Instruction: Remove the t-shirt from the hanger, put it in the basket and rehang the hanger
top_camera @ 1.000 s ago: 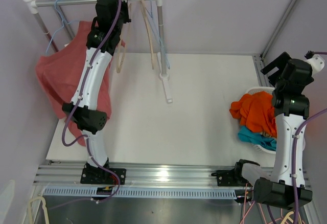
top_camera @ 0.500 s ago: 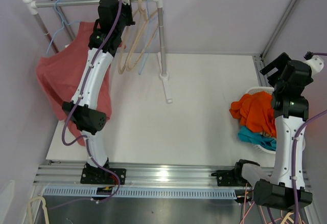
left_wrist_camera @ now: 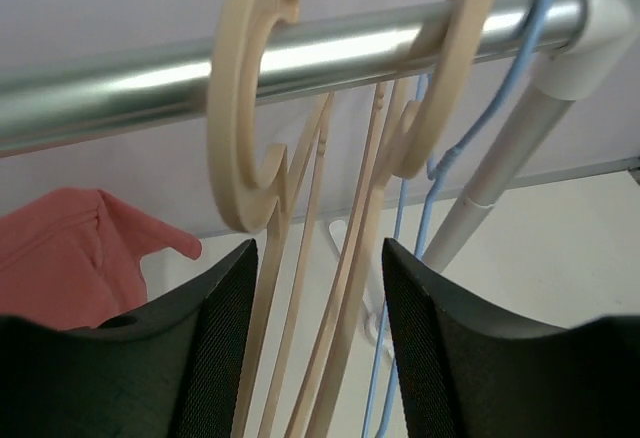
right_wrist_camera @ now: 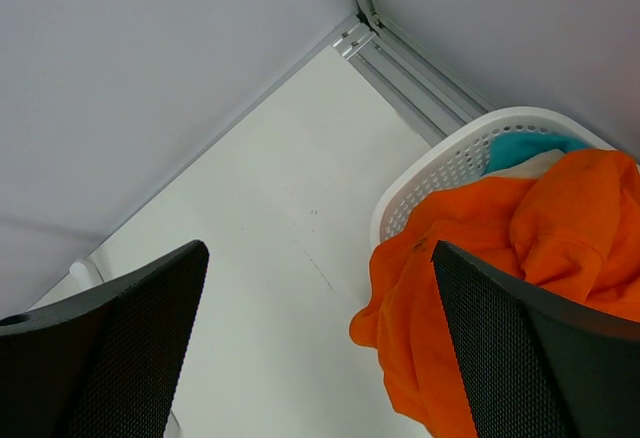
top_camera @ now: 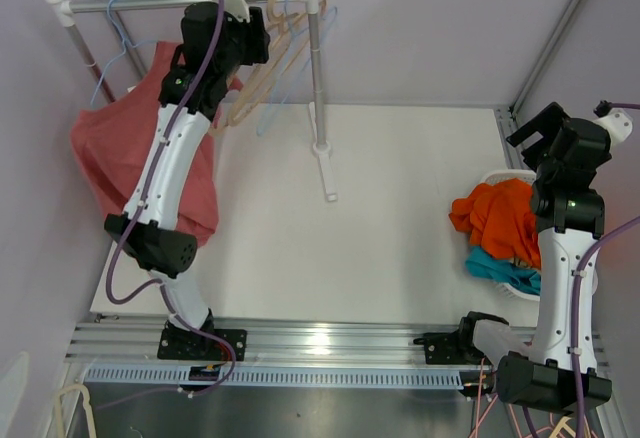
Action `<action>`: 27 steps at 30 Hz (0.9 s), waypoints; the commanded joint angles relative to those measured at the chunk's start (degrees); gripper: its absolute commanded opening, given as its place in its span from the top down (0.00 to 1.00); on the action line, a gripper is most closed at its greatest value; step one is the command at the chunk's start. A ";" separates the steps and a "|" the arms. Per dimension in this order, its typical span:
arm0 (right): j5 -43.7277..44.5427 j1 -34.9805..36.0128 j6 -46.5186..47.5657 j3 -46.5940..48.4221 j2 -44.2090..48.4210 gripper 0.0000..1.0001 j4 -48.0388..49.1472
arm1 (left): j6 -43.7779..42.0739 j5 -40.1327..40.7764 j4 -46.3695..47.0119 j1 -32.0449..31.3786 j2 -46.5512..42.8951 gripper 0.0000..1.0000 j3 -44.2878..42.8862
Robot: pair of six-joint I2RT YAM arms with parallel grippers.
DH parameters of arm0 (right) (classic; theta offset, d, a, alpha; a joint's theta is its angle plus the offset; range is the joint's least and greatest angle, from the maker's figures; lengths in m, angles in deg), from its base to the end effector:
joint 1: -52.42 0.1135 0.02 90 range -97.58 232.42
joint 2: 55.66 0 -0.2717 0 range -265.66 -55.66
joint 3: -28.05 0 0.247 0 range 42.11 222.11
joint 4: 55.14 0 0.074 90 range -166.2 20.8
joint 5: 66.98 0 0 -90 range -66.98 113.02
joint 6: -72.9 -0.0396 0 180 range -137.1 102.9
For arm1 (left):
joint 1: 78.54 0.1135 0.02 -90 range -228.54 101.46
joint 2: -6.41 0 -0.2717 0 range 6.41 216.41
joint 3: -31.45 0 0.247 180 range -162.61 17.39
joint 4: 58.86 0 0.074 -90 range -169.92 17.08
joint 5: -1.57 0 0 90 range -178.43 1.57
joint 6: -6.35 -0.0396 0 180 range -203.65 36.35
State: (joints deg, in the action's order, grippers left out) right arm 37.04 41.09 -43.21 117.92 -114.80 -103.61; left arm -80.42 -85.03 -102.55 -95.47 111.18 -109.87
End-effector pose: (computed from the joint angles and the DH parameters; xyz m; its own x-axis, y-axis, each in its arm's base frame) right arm 0.1942 -0.0487 0.4387 -0.0848 0.4525 -0.8877 0.5058 0.7872 0.3529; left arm 0.3837 -0.1143 0.5092 -0.1319 -0.0186 -0.9911 0.2273 0.9726 -0.0485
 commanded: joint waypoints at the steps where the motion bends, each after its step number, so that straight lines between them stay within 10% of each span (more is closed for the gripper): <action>1: -1.54 0.52 -0.96 0.74 1.13 0.01 1.89 | 1.26 -2.08 -1.56 0.05 -6.77 0.43 -3.42; 7: -2.50 1.05 -1.05 0.83 1.04 0.01 2.07 | 2.92 -4.52 -9.65 2.59 -13.17 0.31 -3.00; 11: -4.17 1.40 -0.70 1.62 0.60 0.01 2.68 | 8.18 -14.36 -6.51 11.81 -20.29 0.01 5.25; 17: -7.33 1.93 0.18 6.18 -2.91 0.01 2.51 | 9.27 -22.31 -6.06 27.20 -22.15 0.00 8.70; 27: -7.52 5.53 0.27 9.09 -7.57 0.01 5.41 | 4.68 -17.46 -7.37 32.92 -15.32 0.00 1.87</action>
State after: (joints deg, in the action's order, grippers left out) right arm 30.24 45.79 -43.58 124.00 -120.96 -101.06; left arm -74.67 -101.36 -109.06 -64.81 91.77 -102.33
